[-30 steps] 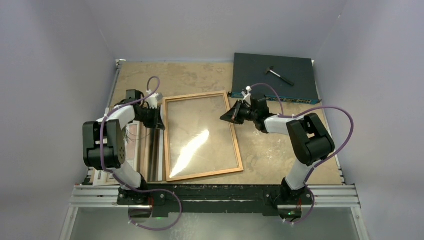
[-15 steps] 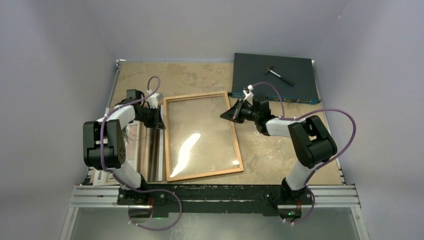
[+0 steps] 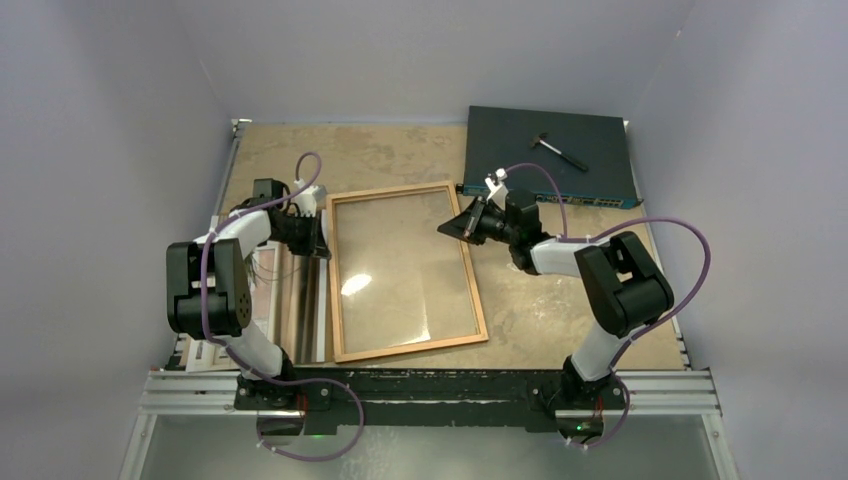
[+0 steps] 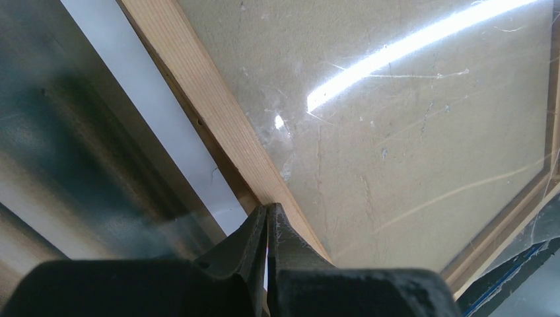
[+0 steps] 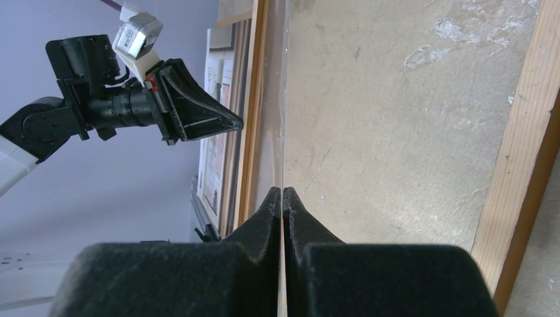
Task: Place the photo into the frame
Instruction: Place the photo frame item in the photo frame.
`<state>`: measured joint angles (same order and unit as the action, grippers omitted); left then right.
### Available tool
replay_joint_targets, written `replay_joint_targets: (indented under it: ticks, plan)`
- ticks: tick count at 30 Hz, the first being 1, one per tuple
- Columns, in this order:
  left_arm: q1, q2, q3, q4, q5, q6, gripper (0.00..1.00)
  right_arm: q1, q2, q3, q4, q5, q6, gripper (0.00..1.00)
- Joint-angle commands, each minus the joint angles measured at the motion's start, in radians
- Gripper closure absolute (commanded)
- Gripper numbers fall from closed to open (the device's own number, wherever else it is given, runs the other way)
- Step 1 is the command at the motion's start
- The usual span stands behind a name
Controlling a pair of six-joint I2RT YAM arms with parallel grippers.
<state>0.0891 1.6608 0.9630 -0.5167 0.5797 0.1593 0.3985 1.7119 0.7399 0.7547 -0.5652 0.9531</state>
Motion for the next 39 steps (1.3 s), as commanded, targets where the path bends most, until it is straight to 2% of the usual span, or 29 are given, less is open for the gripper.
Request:
replay_joint_targets:
  ticks: [1, 9, 22, 31, 39]
  plan:
    - [-0.011, 0.021, 0.014, 0.007, -0.02, 0.014, 1.0, 0.019, -0.035, -0.012, 0.093, -0.012, 0.022, 1.0]
    - [-0.011, 0.021, 0.015, 0.007, -0.012, 0.012, 1.0, 0.031, -0.043, -0.039, 0.141, -0.023, 0.034, 1.0]
    - [-0.011, 0.02, 0.021, 0.003, -0.007, 0.007, 1.0, 0.047, -0.078, -0.101, 0.333, -0.054, 0.061, 1.0]
    - [-0.011, 0.019, 0.025, -0.001, -0.006, 0.004, 1.0, 0.053, -0.058, -0.089, 0.305, -0.034, 0.057, 1.0]
    - [-0.012, 0.017, 0.029, -0.006, 0.003, 0.003, 1.0, 0.054, -0.045, -0.093, 0.191, 0.037, 0.032, 1.0]
